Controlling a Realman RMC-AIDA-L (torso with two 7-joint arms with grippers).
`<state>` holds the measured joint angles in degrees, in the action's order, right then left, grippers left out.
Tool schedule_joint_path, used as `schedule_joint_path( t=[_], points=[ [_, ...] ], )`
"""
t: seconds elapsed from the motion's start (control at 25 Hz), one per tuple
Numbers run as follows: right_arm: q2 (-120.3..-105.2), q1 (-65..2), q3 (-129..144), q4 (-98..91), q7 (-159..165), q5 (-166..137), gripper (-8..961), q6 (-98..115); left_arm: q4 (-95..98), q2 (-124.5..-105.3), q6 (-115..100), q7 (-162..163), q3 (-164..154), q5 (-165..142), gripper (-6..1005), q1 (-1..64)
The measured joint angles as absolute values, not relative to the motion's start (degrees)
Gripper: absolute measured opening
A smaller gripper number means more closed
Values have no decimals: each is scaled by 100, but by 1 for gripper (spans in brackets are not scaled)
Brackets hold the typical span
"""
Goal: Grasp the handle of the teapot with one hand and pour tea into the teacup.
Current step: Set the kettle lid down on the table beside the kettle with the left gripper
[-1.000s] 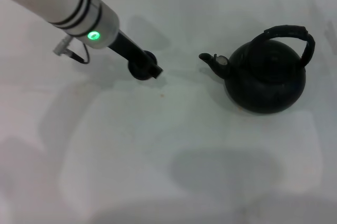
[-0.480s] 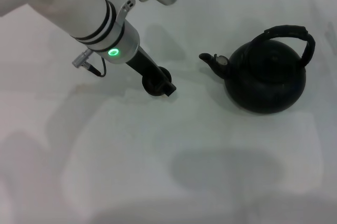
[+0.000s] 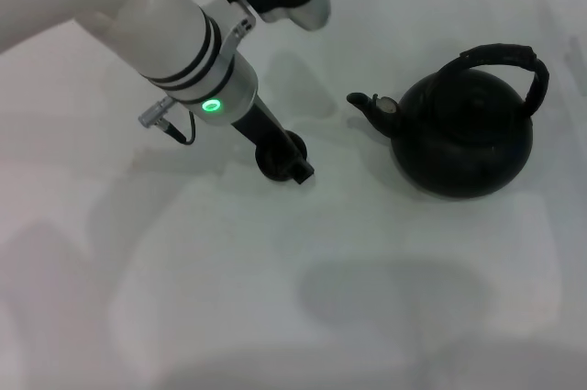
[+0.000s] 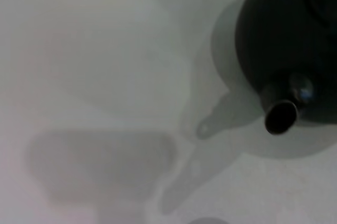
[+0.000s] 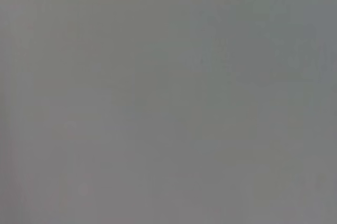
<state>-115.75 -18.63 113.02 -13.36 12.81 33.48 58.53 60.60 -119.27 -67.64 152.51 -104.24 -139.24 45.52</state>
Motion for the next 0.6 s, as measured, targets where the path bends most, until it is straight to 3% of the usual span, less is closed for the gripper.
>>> schedule_joint_path(
  t=[0.6],
  points=[
    [-11575,-1863,11302,-1336,1282,3349,770,5853,5864,-11926,-6752,15261,-10520,-13877,762,4580]
  ],
)
